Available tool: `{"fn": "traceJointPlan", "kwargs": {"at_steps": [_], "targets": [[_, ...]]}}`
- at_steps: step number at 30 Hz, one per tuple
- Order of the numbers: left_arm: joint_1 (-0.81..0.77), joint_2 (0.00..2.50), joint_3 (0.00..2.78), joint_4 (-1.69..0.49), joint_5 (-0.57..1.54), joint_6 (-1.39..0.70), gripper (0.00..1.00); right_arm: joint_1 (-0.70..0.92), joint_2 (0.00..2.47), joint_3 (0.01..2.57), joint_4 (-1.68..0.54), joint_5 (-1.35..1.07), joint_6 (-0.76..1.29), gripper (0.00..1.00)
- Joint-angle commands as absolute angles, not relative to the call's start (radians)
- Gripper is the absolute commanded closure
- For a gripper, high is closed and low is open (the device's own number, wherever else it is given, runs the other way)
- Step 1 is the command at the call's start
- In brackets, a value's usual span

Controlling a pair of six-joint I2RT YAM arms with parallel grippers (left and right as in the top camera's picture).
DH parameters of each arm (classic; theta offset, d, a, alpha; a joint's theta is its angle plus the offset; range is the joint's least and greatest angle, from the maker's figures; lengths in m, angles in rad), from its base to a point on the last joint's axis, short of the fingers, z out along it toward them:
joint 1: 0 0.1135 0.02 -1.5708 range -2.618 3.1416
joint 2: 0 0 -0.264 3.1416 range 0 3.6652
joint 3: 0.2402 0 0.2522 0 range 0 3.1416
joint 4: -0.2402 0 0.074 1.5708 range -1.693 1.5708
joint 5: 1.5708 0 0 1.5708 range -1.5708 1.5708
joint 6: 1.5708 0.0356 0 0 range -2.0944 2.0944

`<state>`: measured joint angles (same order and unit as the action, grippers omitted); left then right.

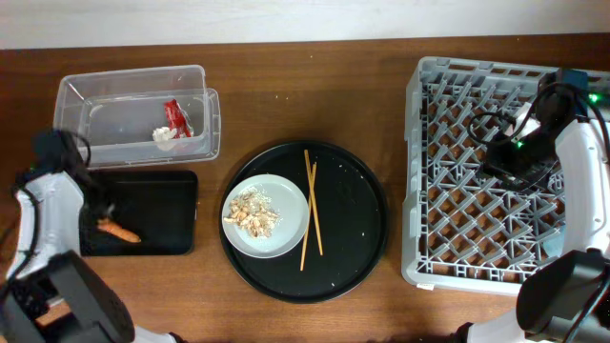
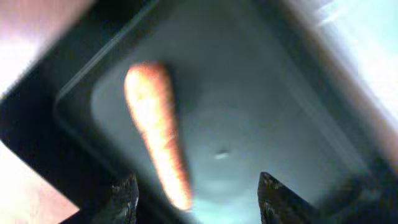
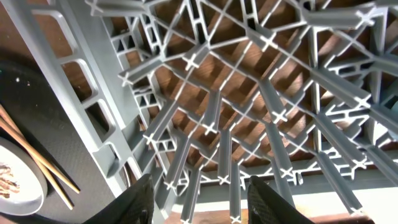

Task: Sort waste into correct bins and load items into the dishwasher rack
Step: 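Grasp the white plate edge with the left gripper and lift it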

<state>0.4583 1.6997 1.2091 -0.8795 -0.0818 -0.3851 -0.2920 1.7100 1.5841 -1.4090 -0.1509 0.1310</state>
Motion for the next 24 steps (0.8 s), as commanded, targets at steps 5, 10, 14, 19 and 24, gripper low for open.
{"fn": "traceJointPlan", "kwargs": {"at_steps": [5,10,14,19,24], "targets": [[-0.098,1.594,1.31,-0.99,0.016,-0.161,0.39,-0.287,1.689,1.601,-1.41,-0.149,0.118,0.52],[-0.391,1.718,1.31,-1.064,0.013,-0.141,0.39,-0.231,1.689,1.601,-1.413,-0.434,-0.099,0.6],[-0.464,1.726,1.309,-1.067,0.083,-0.14,0.39,-0.157,1.689,1.601,-1.392,-0.362,-0.097,0.57],[-0.621,1.816,1.306,-1.113,0.047,-0.14,0.4,-0.157,1.689,1.601,-1.398,-0.362,-0.097,0.57],[-0.728,1.879,1.277,-1.137,-0.044,-0.14,0.4,-0.157,1.689,1.601,-1.401,-0.355,-0.097,0.57]]}}
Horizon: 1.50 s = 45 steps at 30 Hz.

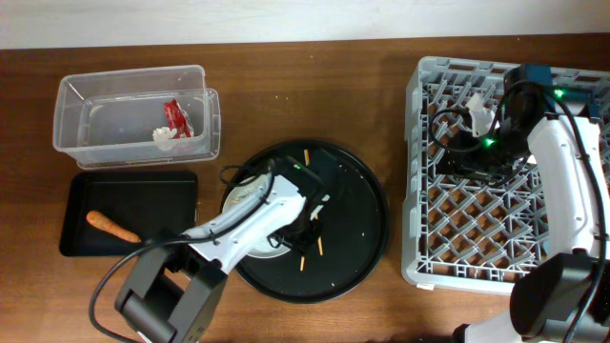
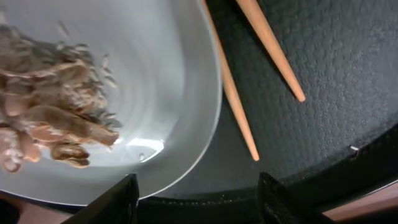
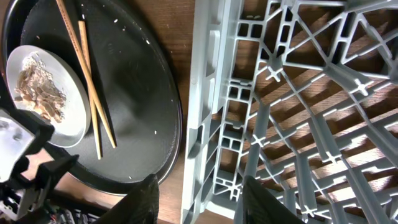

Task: Sort waste into correct bins and load items into the dishwasher rack
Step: 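Grasp the white plate edge with the left gripper and lift it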

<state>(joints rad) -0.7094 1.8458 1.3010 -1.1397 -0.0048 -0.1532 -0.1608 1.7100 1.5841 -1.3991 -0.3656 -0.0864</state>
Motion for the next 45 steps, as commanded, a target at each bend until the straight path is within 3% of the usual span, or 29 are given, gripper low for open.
{"fn": "traceJointPlan", "kwargs": {"at_steps": [1,14,16,18,23,39,45], "targets": [[-0.733,1.895,1.265,-1.137,-0.077,-0.141,0.4,-0.157,1.689,1.601,-1.402,-0.355,-0.097,0.57],[-0.733,1.921,1.156,-0.805,-0.106,-0.141,0.51,-0.157,1.689,1.601,-1.411,-0.354,-0.097,0.57],[-0.733,1.921,1.156,-0.796,-0.106,-0.141,0.62,-0.157,1.689,1.601,-1.411,-0.355,-0.097,0.57],[-0.733,1.921,1.156,-0.798,-0.102,-0.141,0.79,-0.157,1.689,1.601,-1.411,-0.355,-0.097,0.57],[-0.733,1.919,1.181,-0.841,-0.132,-0.141,1.0,-0.157,1.689,1.601,-1.411,-0.354,-0.097,0.57],[-0.722,1.818,1.484,-1.165,-0.297,-0.221,1.0,-0.157,1.689,1.601,-1.411,-0.335,-0.097,0.57],[-0.46,1.672,1.484,-1.248,-0.267,-0.241,1.0,-0.158,1.689,1.601,-1.423,-0.324,-0.097,0.57]]}}
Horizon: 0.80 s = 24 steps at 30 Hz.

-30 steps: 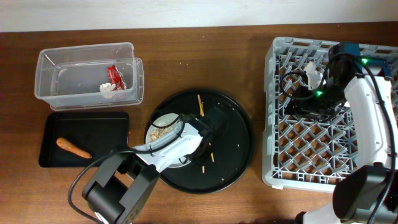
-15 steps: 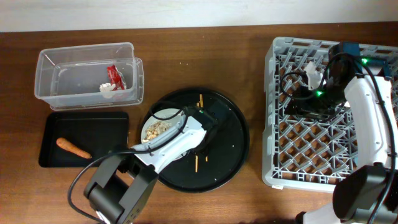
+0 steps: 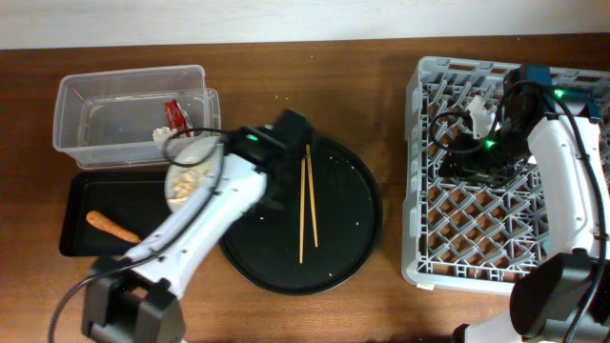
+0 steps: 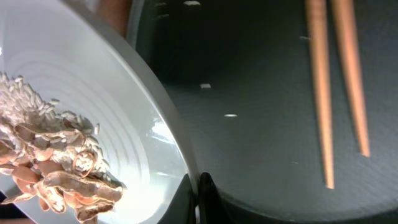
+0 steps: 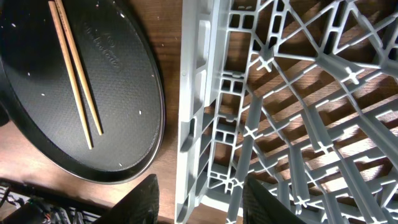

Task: Sort waste into correct bins and load items into the dishwasher rack
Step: 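Grasp the white plate edge with the left gripper and lift it, then tip the plate over the black tray to dump the food scraps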

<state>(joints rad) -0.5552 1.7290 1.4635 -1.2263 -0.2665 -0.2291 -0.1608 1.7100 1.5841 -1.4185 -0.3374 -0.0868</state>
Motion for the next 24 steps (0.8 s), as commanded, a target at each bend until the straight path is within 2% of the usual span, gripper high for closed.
{"fn": "traceJointPlan", "kwargs": {"at_steps": [1,6,9,16,21,24], "targets": [[-0.396,1.665,1.484,-1.255,-0.23,-0.226,1.0,-0.158,1.689,1.601,-1.423,-0.324,-0.097,0.57],[-0.14,1.663,1.484,-1.258,0.009,-0.096,1.0,-0.158,1.689,1.601,-1.427,-0.316,-0.097,0.57],[0.036,1.663,1.484,-1.25,0.266,0.082,1.0,-0.158,1.689,1.601,-1.428,-0.316,-0.097,0.57],[0.332,1.664,1.484,-1.297,0.727,0.295,1.0,-0.158,1.689,1.601,-1.437,-0.305,-0.097,0.57],[0.477,1.664,1.484,-1.356,0.882,0.295,1.0,-0.158,1.689,1.601,-1.439,-0.302,-0.097,0.56],[0.501,1.664,1.481,-1.364,0.902,0.293,1.0,-0.158,1.689,1.601,-1.441,-0.302,-0.097,0.57]]}}
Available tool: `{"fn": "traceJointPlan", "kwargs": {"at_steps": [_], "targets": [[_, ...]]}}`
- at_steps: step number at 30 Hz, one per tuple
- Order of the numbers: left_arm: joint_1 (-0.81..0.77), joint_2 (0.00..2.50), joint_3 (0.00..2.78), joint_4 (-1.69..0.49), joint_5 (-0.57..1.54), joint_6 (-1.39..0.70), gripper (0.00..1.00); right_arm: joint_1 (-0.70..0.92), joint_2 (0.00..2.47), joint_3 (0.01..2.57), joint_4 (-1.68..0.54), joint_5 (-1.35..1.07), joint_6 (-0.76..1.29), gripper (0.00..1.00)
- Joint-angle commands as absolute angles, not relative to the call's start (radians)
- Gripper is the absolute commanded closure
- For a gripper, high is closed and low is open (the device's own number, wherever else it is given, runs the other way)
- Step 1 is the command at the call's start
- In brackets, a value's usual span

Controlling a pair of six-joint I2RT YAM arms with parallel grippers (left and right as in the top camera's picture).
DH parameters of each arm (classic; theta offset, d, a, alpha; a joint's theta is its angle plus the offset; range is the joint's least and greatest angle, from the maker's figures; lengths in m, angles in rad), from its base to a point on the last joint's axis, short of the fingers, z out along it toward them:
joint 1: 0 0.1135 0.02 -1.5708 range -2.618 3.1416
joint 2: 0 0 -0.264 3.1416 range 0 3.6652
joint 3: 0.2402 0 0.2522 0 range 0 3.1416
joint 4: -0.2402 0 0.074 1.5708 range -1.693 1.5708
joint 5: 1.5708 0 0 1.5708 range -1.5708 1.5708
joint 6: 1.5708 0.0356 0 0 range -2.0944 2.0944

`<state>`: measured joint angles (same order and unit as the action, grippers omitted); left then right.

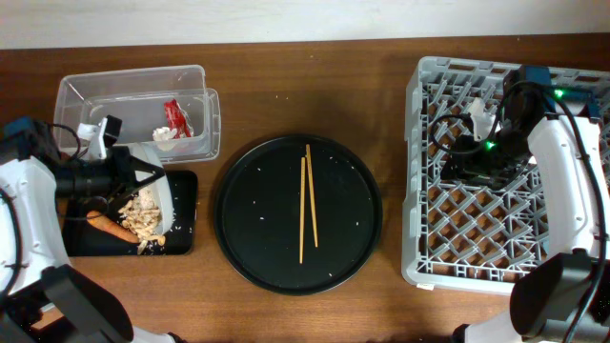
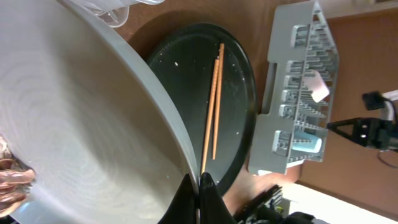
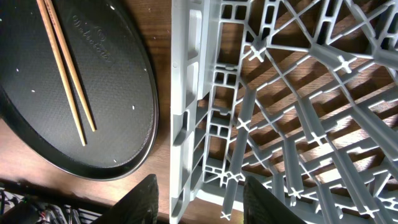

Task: Sort waste into correct bins and load items into the dishwasher rack
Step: 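Tip the plate over the black tray to dump the food scraps, then set the empty white plate back on the round tray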

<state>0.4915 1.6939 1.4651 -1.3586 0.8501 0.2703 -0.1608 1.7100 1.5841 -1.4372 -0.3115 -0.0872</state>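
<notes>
My left gripper [image 1: 135,177] is shut on the rim of the white plate [image 1: 160,198], held steeply tilted over the black rectangular tray [image 1: 187,217]. Food scraps [image 1: 141,221] lie heaped in that tray beside the carrot [image 1: 105,227]. In the left wrist view the plate [image 2: 81,124] fills the frame, the left gripper [image 2: 199,185] pinching its edge. Two chopsticks [image 1: 305,205] lie on the round black tray [image 1: 355,233]. My right gripper [image 3: 202,202] is open, hovering over the grey dishwasher rack [image 1: 477,252] near its left wall.
A clear plastic bin [image 1: 133,90] at the back left holds a red wrapper [image 1: 174,116] and a white scrap. The rack's left wall [image 3: 186,106] stands close to the round tray's edge [image 3: 146,106]. Bare brown table lies between the bin and the rack.
The left gripper with the plate has moved left from the round tray's edge to above the rectangular tray. The plate is now tilted, and the food lies in that tray. The right arm barely moved.
First my left gripper was open over the carrot tray, with the loaded plate on the round tray. Then it was open at the plate. Later it was shut on the plate's rim, left of the chopsticks. Now the plate is tipped over the carrot tray.
</notes>
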Motion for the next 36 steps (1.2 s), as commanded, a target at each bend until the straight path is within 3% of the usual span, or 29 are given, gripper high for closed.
{"fn": "traceJointPlan", "kwargs": {"at_steps": [1,3,10,15,17,21,29,31,33,36], "targets": [[0.501,1.665,1.477,-1.356,0.936,0.323,1.0,-0.158,1.689,1.601,-1.444,-0.302,-0.097,0.56],[0.517,1.674,1.468,-1.333,0.918,0.253,1.0,-0.158,1.689,1.601,-1.448,-0.302,-0.097,0.56],[0.607,1.684,1.466,-1.385,1.032,0.352,1.0,-0.158,1.689,1.601,-1.46,-0.302,-0.097,0.56],[0.629,1.697,1.466,-1.353,1.035,0.296,1.0,-0.158,1.689,1.601,-1.467,-0.302,-0.097,0.56],[0.633,1.71,1.464,-1.39,1.119,0.378,1.0,-0.158,1.689,1.601,-1.468,-0.302,-0.097,0.56],[0.64,1.726,1.463,-1.359,1.091,0.31,1.0,-0.158,1.689,1.601,-1.471,-0.298,-0.097,0.56],[0.63,1.683,1.463,-1.465,1.066,0.396,1.0,-0.158,1.689,1.601,-1.475,-0.294,-0.097,0.56],[0.541,1.573,1.463,-1.455,1.011,0.37,1.0,-0.158,1.689,1.601,-1.475,-0.294,-0.097,0.56],[0.355,1.51,1.463,-1.381,0.858,0.226,1.0,-0.158,1.689,1.601,-1.475,-0.294,-0.097,0.56],[-0.083,1.523,1.463,-1.225,0.53,-0.001,1.0,-0.158,1.689,1.601,-1.475,-0.294,-0.097,0.56]]}}
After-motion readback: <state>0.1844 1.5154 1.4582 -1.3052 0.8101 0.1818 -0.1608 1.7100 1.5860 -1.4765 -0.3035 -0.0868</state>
